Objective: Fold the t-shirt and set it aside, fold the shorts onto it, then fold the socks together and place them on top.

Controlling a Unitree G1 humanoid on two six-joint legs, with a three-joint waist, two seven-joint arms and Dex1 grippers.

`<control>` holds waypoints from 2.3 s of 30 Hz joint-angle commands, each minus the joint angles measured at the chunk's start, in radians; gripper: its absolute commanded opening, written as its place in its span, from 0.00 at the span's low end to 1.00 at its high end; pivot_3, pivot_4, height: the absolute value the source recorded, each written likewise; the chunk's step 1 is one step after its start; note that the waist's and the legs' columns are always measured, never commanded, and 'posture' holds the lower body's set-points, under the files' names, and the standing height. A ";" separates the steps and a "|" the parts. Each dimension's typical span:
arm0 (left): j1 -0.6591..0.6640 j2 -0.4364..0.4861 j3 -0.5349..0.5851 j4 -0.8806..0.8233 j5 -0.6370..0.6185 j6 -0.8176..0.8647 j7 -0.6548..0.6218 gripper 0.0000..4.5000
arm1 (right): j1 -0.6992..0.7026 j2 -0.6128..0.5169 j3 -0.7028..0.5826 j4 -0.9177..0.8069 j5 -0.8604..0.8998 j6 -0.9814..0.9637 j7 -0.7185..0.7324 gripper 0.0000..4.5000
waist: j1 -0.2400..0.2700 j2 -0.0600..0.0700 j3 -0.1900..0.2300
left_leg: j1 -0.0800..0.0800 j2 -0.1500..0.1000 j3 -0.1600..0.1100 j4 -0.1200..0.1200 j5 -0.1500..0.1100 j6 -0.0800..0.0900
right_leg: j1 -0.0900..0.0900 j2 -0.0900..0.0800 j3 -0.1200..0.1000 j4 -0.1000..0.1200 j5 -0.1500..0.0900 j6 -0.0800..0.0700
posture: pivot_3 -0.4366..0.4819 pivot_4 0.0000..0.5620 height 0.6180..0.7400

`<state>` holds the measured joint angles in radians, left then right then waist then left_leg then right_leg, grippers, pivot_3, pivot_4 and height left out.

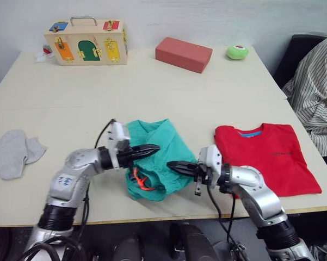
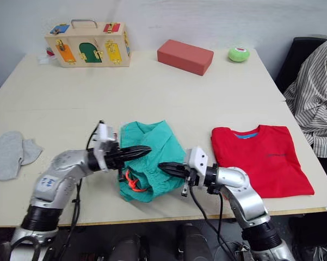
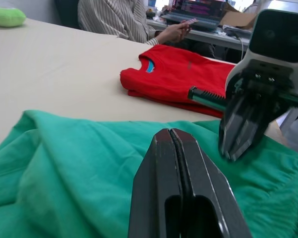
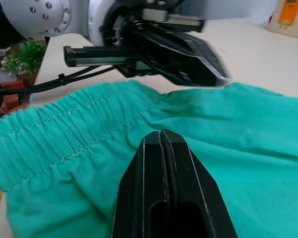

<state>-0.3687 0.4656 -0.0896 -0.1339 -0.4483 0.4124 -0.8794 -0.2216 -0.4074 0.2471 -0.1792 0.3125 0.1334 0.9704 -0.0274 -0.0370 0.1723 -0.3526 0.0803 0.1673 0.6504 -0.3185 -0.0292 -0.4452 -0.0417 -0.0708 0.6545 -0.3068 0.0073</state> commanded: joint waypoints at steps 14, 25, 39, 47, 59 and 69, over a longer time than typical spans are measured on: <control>0.125 -0.014 0.035 0.150 0.098 -0.293 -0.015 0.00 | 0.049 -0.066 -0.145 -0.098 0.255 0.158 0.002 0.01 | -0.007 0.000 0.000 | 0.004 0.002 0.000 0.000 0.001 0.000 | 0.001 0.001 0.000 0.003 0.001 -0.001 | 0.48 0.27 1.00; 0.130 0.008 0.025 0.046 0.077 -0.258 -0.077 0.00 | -0.245 0.112 -0.008 0.295 0.008 0.094 -0.111 0.01 | -0.003 0.000 0.000 | 0.000 0.001 -0.002 0.000 0.002 0.000 | 0.000 0.000 -0.001 0.001 0.001 -0.002 | 0.48 0.27 1.00; 0.248 0.023 0.057 0.171 0.136 -0.379 -0.066 0.00 | -0.293 0.151 -0.221 0.352 0.188 0.255 -0.117 0.04 | -0.017 0.001 0.000 | 0.003 0.002 0.000 0.000 0.002 0.001 | 0.000 -0.001 0.000 0.004 0.001 -0.002 | 0.48 0.27 1.00; 0.232 0.052 0.147 0.052 -0.049 -0.304 -0.150 0.00 | -0.398 -0.049 -0.273 0.271 0.407 0.908 -0.129 0.61 | -0.028 0.002 0.001 | 0.001 0.002 -0.001 -0.001 0.002 0.002 | 0.000 -0.001 -0.001 0.004 0.001 -0.002 | 0.48 0.27 1.00; 0.203 0.054 0.129 0.126 -0.016 -0.370 -0.230 0.00 | -0.618 0.021 -0.149 0.583 0.385 1.233 -0.064 1.00 | -0.034 0.002 0.001 | 0.001 0.002 -0.001 -0.001 0.002 0.002 | -0.001 -0.001 -0.002 0.003 0.001 -0.003 | 0.48 0.27 1.00; 0.251 0.054 0.143 0.123 -0.011 -0.392 -0.213 0.00 | -0.641 0.116 -0.217 0.614 0.349 1.194 -0.121 0.37 | -0.032 0.002 0.001 | -0.001 0.002 -0.001 0.000 0.002 0.002 | -0.001 -0.002 -0.002 0.002 0.001 -0.003 | 0.48 0.27 1.00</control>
<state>-0.1332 0.5134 0.0326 0.0097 -0.4625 0.0402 -1.0947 -0.8551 -0.2827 0.0610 0.4764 0.6462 1.3295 0.8426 -0.0594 -0.0347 0.1736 -0.3538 0.0821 0.1663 0.6499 -0.3167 -0.0274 -0.4469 -0.0433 -0.0730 0.6567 -0.3059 0.0043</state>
